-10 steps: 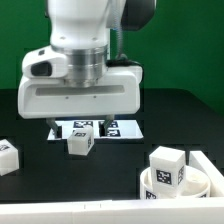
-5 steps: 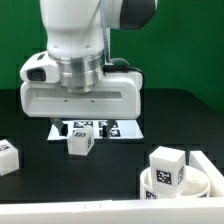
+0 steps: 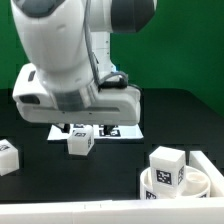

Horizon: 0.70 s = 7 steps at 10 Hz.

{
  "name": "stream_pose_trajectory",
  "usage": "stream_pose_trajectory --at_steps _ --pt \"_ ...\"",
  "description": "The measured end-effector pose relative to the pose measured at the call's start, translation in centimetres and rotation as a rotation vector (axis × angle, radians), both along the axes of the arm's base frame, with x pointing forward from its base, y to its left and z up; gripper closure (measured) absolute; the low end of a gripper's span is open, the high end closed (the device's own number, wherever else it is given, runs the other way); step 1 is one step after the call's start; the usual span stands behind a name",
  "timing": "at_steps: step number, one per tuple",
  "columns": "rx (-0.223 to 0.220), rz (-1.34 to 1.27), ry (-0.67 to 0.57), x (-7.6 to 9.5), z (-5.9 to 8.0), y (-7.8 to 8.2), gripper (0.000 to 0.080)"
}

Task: Assemble stool

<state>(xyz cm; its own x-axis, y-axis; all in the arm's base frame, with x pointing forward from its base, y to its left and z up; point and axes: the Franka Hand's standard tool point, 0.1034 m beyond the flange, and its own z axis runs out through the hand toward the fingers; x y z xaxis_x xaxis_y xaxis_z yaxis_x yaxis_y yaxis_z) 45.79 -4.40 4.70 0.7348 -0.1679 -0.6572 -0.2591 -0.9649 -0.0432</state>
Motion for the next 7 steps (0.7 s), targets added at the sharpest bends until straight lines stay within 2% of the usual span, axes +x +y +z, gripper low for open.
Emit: stream_pose_trajectory --at_steps 1,2,4,6,7 --pt "0.018 -0.021 0.082 0.6 0.7 -1.6 0.0151" --pt "0.036 -0.022 0.175 0.8 0.5 -2.7 0.0151" --pt "0.053 -0.016 0.255 1.0 0.2 -2.8 0.0151" --pt "0.059 -0.032 0.265 0.9 -0.1 -2.4 0.0151" --pt "0.079 -0.071 0.301 0.4 -1.0 -1.6 0.0151"
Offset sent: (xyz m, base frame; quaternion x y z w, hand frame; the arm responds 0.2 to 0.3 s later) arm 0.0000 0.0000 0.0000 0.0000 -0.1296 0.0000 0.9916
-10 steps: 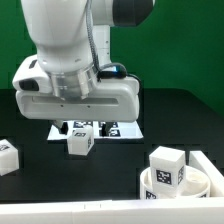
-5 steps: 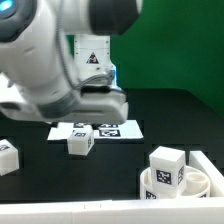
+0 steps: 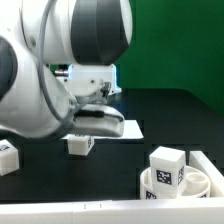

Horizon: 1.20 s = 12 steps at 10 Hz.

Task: Assemble stool

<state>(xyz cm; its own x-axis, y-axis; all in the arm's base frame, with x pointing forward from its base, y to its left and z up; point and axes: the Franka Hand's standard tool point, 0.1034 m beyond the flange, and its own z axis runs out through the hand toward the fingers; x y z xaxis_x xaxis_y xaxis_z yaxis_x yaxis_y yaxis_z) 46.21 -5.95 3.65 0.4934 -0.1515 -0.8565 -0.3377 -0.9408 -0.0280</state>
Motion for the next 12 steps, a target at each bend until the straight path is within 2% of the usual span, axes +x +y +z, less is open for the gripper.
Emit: stream_pose_trajectory --at_steps 1,3,5,6,7,8,9,10,12 --pt "0.005 -0.024 0.027 -1.0 -1.2 1.1 0.0151" --pt "0.011 -0.028 0.061 -2.0 -2.5 1.3 0.0151" --pt "0.014 -0.024 0.063 -2.1 -2.6 1.4 0.0151" --pt "0.015 -0.023 0.063 -2.1 -2.6 1.4 0.0258" --pt "0.015 -0.023 0.064 -2.1 -2.7 1.5 0.0258" --pt "0.016 -0.022 0.064 -2.1 -2.7 1.5 0.0397" --pt "0.015 -0.021 0.063 -2.1 -2.7 1.5 0.0466" --pt "0.013 -0.013 0.053 -1.7 -2.1 1.7 0.0466" --pt "0.021 0.025 0.011 0.1 2.0 3.4 0.0466"
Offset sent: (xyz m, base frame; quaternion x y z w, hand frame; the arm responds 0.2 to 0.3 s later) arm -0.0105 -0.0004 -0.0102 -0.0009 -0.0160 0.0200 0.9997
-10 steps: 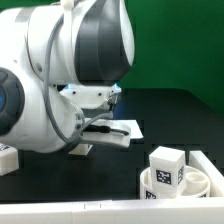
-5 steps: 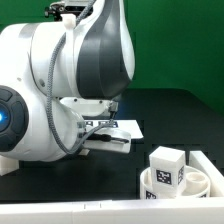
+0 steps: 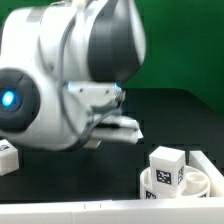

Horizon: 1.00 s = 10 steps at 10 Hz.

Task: Assemble stool

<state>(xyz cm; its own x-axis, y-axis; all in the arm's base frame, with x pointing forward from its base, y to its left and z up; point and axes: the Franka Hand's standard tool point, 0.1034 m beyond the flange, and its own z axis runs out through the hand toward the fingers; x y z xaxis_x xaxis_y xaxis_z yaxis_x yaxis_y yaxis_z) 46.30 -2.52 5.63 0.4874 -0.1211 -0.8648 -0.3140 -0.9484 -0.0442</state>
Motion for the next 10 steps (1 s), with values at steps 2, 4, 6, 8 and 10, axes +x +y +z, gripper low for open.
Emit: stream_pose_trajectory --at_steps 2,4,6,8,10 --pt "-0.019 0.045 -0.195 2.2 3.6 1.4 0.0466" --pt "-0.056 0.032 -0.315 2.5 2.7 1.3 0.0466" --pt "-0.095 0.029 -0.462 3.5 3.1 1.6 0.0466" --pt "-0.119 0.054 -0.674 7.0 7.2 5.5 0.0466" --pt "-0.147 0.057 -0.822 6.7 7.8 6.2 0.0466"
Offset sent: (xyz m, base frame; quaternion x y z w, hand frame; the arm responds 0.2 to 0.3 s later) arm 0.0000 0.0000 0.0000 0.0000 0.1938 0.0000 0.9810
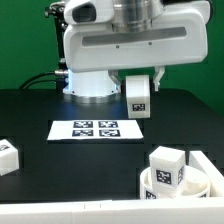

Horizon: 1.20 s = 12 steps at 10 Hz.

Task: Assemble stool

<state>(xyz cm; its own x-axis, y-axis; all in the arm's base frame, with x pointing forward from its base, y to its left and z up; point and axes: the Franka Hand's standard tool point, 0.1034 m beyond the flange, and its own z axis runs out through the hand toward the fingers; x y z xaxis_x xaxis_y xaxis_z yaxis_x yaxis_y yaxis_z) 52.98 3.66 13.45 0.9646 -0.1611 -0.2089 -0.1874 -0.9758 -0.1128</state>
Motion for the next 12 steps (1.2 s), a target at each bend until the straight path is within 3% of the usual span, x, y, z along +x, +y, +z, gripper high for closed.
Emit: stream_pose_trajectory --at_steps 2,3,4,6,9,12 --pt "-0.043 -0.008 -0.168 1.3 0.2 0.7 0.0465" --pt "-0.069 0.043 -0.254 2.1 0.8 2.9 0.0465" --pt "-0.069 0.066 -0.349 3.4 1.3 4.2 0.0465" --pt "-0.072 0.066 -0.528 5.5 2.0 5.2 0.0465" --pt "-0.086 0.084 -0.653 5.1 1.3 5.3 0.0465" --pt "-0.104 0.189 -0.737 8.1 0.0 6.0 0.0465"
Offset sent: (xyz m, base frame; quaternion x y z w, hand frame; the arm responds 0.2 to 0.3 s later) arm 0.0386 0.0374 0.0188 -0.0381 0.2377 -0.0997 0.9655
